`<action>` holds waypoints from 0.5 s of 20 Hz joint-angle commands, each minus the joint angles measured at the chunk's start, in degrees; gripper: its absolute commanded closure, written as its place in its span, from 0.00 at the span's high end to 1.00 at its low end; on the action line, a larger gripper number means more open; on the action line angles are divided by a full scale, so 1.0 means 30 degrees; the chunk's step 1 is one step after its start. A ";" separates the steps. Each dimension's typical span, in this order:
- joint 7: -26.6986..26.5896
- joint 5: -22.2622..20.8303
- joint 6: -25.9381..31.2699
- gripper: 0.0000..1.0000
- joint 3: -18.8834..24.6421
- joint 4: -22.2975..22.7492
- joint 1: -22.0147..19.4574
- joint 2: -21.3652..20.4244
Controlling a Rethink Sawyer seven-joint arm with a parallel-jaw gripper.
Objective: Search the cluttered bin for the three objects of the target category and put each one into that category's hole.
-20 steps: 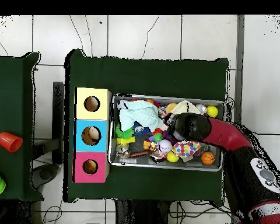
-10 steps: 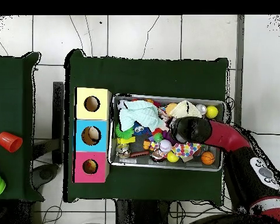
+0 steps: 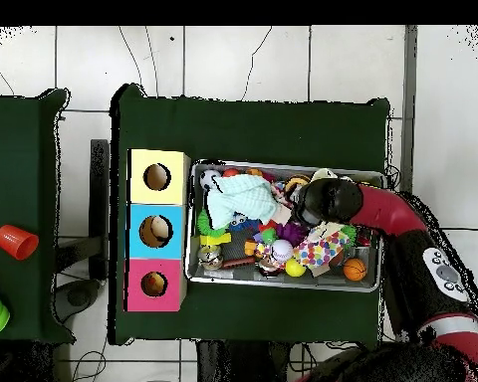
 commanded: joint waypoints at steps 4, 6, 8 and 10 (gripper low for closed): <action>-0.8014 -0.4620 -0.3254 1.00 0.2200 -0.5933 -0.1094 0.7799; -0.8903 -0.4490 -0.2448 1.00 0.2747 -0.6206 -0.1547 0.8065; -0.9967 -0.4241 -0.1590 1.00 0.3319 -0.6497 -0.2051 0.8411; -1.1118 -0.4169 -0.1233 1.00 0.3900 -0.6812 -0.2559 0.8878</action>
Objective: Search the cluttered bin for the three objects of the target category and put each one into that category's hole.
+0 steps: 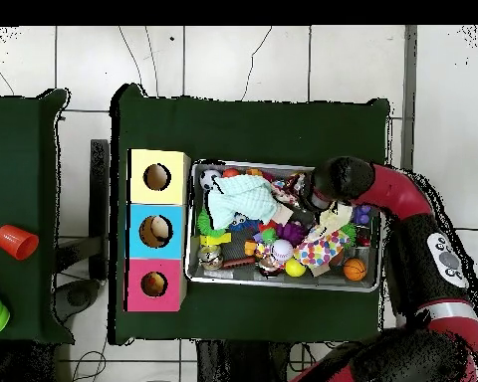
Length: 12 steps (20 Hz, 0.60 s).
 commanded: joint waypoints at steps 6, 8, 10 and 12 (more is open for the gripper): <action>-1.2078 -0.3566 -0.4610 1.00 0.2947 -0.4523 -0.2682 0.8000; -1.2673 -0.3654 -0.3637 1.00 0.3094 -0.4863 -0.2726 0.7907; -1.3036 -0.3809 -0.2938 1.00 0.3229 -0.5274 -0.2648 0.7951; -1.2832 -0.4132 -0.2947 1.00 0.3259 -0.5489 -0.2503 0.7967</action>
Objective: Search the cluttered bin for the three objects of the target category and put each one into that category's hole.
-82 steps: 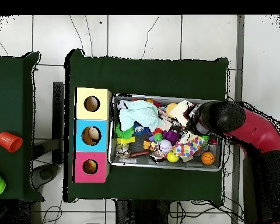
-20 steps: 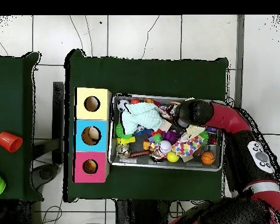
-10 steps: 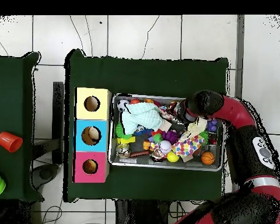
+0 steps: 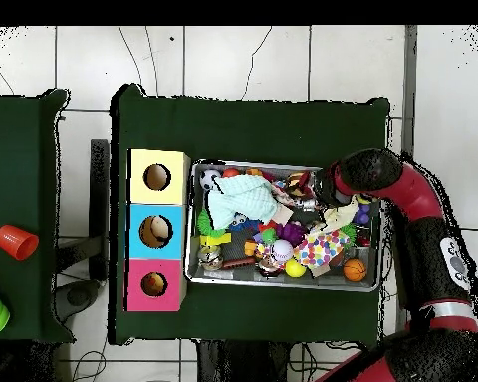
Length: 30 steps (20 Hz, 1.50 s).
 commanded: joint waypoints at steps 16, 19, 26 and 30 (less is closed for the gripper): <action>-1.0209 -0.5493 -0.1062 1.00 -0.0667 -0.3617 0.0497 0.0380; -0.8679 -0.7125 -0.2830 1.00 -0.1731 -0.1841 0.1179 -0.2168; -0.6328 -0.7626 -0.3117 1.00 -0.2079 0.1156 0.1544 -0.5637; -0.6525 -0.8034 -0.2677 1.00 -0.2182 0.0935 0.1757 -0.6235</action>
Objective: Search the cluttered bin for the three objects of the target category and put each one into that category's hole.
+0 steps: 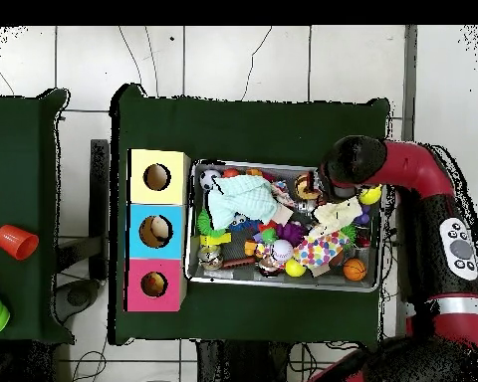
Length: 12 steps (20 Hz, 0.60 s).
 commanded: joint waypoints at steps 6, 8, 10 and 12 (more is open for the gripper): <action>-0.4544 -0.1793 -0.1400 1.00 -0.1345 0.0246 -0.0412 -0.2886; -0.4644 -0.1621 -0.1254 1.00 -0.1242 0.0051 -0.0440 -0.2638; -0.4571 -0.1418 -0.1323 1.00 -0.1220 0.0194 -0.0538 -0.2476; -0.4521 -0.1299 -0.1556 1.00 -0.1179 0.0315 -0.0640 -0.2182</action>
